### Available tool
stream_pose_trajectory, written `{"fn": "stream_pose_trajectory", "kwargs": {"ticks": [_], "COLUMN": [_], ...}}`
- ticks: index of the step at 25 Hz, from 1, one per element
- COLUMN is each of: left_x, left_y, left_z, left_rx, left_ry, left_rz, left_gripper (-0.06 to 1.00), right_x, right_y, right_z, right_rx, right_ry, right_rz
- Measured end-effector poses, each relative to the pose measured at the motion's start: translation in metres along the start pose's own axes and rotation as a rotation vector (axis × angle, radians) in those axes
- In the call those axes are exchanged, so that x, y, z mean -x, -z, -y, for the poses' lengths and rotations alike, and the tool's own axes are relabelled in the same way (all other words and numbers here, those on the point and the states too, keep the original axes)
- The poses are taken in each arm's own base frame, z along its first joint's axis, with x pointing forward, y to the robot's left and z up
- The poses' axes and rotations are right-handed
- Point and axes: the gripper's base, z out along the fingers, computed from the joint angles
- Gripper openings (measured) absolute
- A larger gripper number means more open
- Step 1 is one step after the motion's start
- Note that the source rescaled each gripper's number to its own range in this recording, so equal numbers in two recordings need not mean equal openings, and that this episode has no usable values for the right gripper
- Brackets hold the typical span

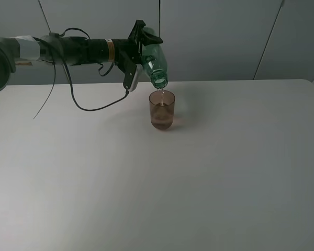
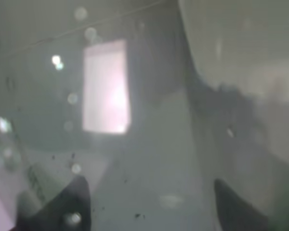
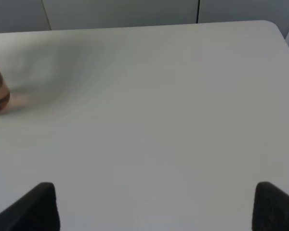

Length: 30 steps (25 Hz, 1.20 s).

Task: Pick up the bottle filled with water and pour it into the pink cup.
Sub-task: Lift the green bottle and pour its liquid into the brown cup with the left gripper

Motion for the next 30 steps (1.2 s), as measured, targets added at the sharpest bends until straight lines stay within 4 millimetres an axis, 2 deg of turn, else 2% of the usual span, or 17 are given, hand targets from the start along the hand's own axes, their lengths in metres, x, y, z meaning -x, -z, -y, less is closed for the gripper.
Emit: {"fn": "stream_pose_trajectory", "kwargs": {"ticks": [8, 15, 30], "left_x": [0.0006, -0.0010, -0.0005], "left_y": [0.0000, 0.0022, 0.0022], "left_z": [0.0001, -0.0097, -0.0098], "left_rx": [-0.001, 0.009, 0.012], "left_ry": [-0.005, -0.041, -0.112], "left_rz": [0.006, 0.008, 0.013], "left_gripper": [0.00, 0.00, 0.00], "right_x": [0.0000, 0.0000, 0.0000], "right_y": [0.0000, 0.0000, 0.0000], "right_z": [0.0000, 0.0000, 0.0000], "right_rx": [0.000, 0.000, 0.000], "right_ry": [0.000, 0.000, 0.000], "right_rz": [0.000, 0.000, 0.000]}}
